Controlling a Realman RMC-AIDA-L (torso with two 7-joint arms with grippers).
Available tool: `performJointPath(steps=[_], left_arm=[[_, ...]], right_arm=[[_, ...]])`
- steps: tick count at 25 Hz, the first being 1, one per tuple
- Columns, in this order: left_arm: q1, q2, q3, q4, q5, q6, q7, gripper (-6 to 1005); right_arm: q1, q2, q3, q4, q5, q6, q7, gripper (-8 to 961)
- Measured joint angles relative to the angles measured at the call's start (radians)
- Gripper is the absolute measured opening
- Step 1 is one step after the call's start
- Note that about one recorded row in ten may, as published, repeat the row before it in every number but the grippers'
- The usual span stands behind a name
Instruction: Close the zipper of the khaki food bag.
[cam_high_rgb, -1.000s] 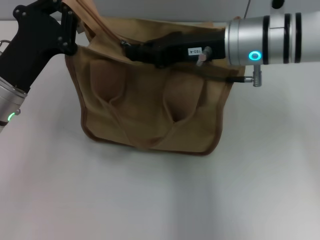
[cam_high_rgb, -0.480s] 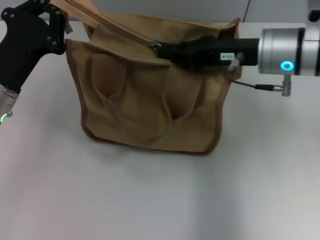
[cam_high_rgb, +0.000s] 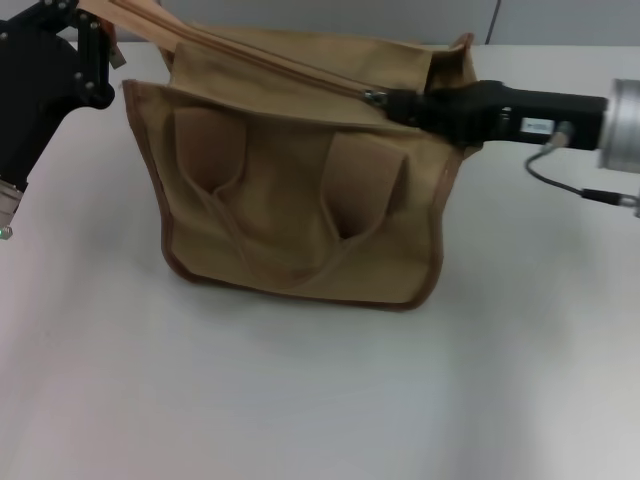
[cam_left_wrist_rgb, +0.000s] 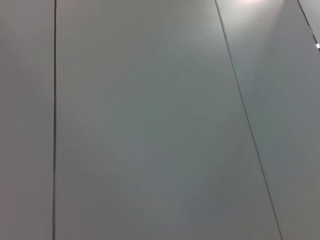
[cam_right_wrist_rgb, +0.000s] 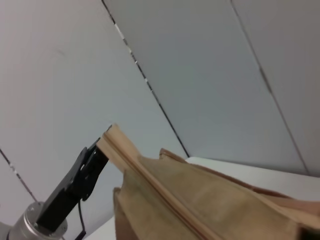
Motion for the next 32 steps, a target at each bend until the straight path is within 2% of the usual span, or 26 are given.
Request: performJointPath(steps=[6,15,19,21,24,28,29,32], left_arm=[[0.009,-0.001,0.003,-0.005,0.000,-0.003,0.001,112],[0.013,-0.003,0.010,-0.019,0.008,-0.028,0.003,114],[0.020,-0.003,0.011,-0.022,0.008,-0.031,0.003,115],[0.022,-0.002,0.011,-0.022,0.008,-0.031,0.003,115],[0.024,-0.001,0.010,-0.021,0.009,-0.037,-0.005,116],[0.032,0.004,0.014,0.001,0.017,-0.070,-0.107,116],[0.032,0.004,0.014,0.001,0.017,-0.070,-0.107,117],[0.050,0.006,0.041,0.097,0.080,-0.091,-0.298,117]], right_arm=[[-0.017,-0.002,0.072,0.015,-0.017,-0.060,-0.031,124],[-0.016,-0.006,0.092,0.035,0.000,-0.074,-0.059,144],[-0.012,-0.007,0.167,0.088,0.010,-0.113,-0.105,153],[-0.008,-0.008,0.241,0.128,0.010,-0.169,-0.158,157],[-0.007,-0.007,0.281,0.146,0.011,-0.203,-0.191,164],[-0.015,-0.004,0.325,0.180,0.015,-0.244,-0.257,406],[-0.015,-0.004,0.325,0.180,0.015,-0.244,-0.257,438],[-0.023,-0.004,0.330,0.208,0.039,-0.267,-0.312,534]])
